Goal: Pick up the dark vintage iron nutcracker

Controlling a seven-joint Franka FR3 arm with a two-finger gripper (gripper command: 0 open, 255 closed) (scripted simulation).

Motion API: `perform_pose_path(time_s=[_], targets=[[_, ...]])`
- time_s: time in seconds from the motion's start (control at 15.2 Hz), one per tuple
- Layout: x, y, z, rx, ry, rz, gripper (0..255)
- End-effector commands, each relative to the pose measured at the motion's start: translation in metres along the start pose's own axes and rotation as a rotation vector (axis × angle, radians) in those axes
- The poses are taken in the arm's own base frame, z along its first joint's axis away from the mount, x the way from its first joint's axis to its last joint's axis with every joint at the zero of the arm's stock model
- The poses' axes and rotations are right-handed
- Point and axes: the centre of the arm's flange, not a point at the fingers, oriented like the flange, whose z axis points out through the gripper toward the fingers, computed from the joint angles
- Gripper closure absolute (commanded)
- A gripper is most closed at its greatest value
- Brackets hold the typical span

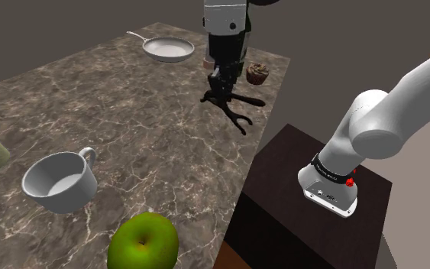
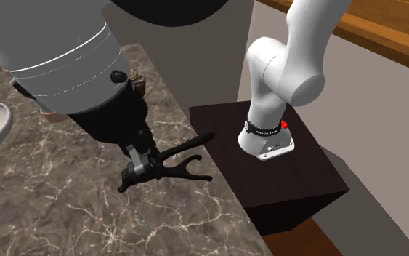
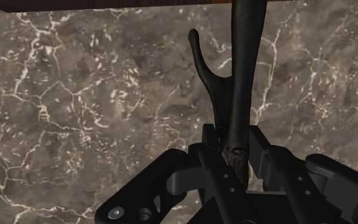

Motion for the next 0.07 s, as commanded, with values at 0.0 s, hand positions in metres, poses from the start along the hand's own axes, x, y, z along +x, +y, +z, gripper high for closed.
perform_pose_path(time_s=[0.0], targets=[[-0.0010,-0.0013,-0.0033,0.000,0.000,0.000,255]])
